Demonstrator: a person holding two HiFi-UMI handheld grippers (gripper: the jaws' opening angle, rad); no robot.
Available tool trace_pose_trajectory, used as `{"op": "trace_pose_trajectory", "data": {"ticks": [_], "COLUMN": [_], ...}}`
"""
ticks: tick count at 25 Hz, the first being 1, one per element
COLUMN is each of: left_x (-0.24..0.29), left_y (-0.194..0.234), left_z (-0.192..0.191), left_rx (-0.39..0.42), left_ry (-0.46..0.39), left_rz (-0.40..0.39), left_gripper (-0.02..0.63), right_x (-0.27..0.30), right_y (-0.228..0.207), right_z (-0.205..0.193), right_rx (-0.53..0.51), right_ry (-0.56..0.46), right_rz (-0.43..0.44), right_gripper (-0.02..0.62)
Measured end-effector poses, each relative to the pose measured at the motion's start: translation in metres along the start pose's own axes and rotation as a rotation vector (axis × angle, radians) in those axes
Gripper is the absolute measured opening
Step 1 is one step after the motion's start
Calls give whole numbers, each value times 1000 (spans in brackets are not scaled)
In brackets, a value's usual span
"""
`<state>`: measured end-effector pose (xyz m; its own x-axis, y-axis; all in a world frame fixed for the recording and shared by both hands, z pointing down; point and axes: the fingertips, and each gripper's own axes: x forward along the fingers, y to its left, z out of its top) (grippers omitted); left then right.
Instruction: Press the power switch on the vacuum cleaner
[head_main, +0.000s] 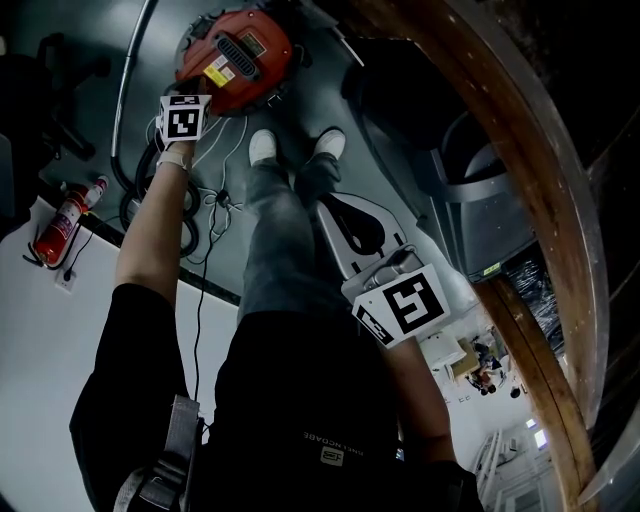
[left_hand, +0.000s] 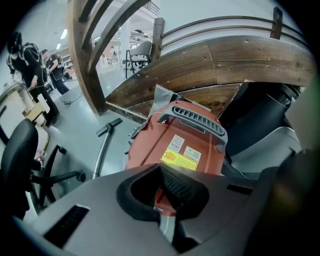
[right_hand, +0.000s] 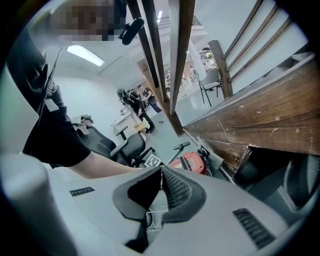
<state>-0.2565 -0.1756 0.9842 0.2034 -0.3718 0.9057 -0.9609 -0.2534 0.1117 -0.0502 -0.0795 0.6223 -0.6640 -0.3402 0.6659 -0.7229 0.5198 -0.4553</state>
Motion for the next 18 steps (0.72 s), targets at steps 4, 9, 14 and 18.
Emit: {"op": "trace_pose_trajectory", "data": {"ticks": [4,9,14,18], "left_x": [-9,-44,-89,-128], "left_y": [-8,-31,-53,-71], "left_z": [2,11,26,39], "left_rx": [-15,-4,-24,-1], "left_ry": [13,15,-25,-56], "left_rz": [4,-20,-41,-62], "left_gripper": [14,14,14,14], "right_x": [-7,-23,-43,-60], "right_y": [4,14,25,31], "right_z": [1,3,10,21], "right_rx": [-17,-5,60,53], "right_ry": [-6,-23,-66,-106], "right_rz": [-7,7,19,0], "right_gripper": [29,29,29,29]}}
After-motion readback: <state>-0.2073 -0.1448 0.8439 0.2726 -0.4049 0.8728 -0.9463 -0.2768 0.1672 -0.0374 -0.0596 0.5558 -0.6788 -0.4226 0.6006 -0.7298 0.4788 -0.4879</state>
